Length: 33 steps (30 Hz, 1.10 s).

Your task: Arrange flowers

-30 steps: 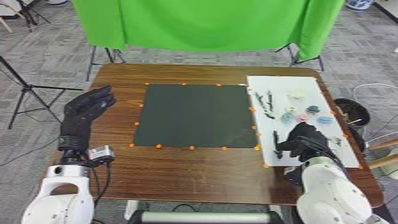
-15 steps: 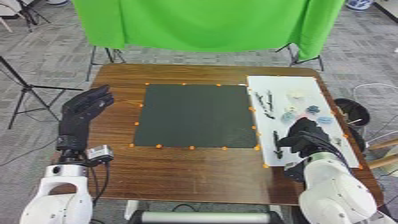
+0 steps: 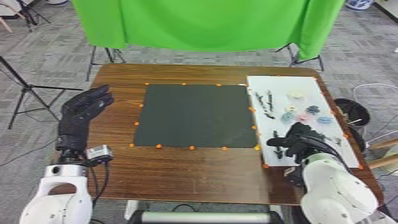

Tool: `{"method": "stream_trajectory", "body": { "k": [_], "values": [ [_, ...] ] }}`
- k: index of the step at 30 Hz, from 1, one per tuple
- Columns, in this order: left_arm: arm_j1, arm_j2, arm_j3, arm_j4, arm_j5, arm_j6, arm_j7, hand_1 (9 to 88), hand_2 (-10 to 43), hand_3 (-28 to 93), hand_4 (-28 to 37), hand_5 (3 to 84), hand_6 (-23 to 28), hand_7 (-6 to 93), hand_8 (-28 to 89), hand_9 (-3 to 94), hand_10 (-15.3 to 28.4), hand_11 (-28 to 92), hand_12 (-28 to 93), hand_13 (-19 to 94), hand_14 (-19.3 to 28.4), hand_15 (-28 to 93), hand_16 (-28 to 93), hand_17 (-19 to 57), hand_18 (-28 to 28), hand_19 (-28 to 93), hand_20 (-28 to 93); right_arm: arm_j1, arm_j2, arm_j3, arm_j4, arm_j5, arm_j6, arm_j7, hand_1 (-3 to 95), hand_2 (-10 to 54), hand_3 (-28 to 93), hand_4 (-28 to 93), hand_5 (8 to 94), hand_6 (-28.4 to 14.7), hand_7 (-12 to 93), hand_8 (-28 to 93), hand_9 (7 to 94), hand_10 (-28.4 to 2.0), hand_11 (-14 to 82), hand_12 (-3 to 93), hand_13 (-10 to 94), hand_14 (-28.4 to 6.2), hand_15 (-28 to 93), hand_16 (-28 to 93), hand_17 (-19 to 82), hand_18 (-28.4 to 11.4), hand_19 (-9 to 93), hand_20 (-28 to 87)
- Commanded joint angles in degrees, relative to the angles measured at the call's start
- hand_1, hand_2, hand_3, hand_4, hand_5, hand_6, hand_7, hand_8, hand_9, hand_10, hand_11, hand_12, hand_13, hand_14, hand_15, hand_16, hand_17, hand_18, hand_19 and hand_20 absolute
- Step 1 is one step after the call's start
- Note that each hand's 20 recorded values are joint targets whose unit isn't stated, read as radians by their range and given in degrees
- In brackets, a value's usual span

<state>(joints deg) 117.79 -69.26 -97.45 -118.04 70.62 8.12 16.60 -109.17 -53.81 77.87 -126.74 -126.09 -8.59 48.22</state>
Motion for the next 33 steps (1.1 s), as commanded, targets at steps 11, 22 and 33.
{"method": "stream_trajectory", "body": {
  "k": [11, 22, 33],
  "values": [
    [0.47, -0.48, 0.68, 0.11, -0.27, -0.76, -0.61, 34.5, -9.3, 65, -16.7, 50.2, 3.2, 16.7, -8, 48.6, 13.3, 21, 10, 39, 17.3, 29, -1, 7.8, 14.6, 24, 26, -0.94, -2.33, -3.27, 3.06, -5.00, -0.28, 3.02, 45.1, -9.5, 57, 1, 74.9, -7.4, 21, 13, 88.6, -15.6, 28.7, 24.1, 94, -1.5, 56, 27, 74, -3.7, 88, 44],
    [0.78, -0.84, 0.83, -0.02, -0.34, -0.39, -0.48, 34.4, -9.2, 65, -16.8, 50.2, 3.2, 16.8, -8, 48.6, 13.3, 21, 10, 39, 17.2, 29, -1, 7.8, 14.6, 24, 26, -1.38, -4.61, -4.50, 5.13, -1.60, 1.85, 2.85, 86.7, -9.5, -28, 62, 74.8, -5.1, 24, 26, 91.3, -11.7, 23.3, 40.7, 94, -0.6, 58, 26, 76, -2.9, 86, 46],
    [0.57, -1.15, 0.73, -0.06, -0.11, -0.39, -0.67, 34.6, -8.9, 65, -16.6, 50.2, 3.2, 16.9, -8, 48.4, 13.3, 21, 10, 39, 17.1, 29, -1, 7.8, 14.6, 24, 26, -0.84, -4.07, -4.38, 5.04, -2.39, 3.78, 2.10, 85.5, -9.5, -23, 76, 73.4, -4.4, 31, 27, 91.3, -11.1, 29.0, 42.5, 94, 0.1, 61, 23, 78, -3.0, 85, 48]
  ]
}}
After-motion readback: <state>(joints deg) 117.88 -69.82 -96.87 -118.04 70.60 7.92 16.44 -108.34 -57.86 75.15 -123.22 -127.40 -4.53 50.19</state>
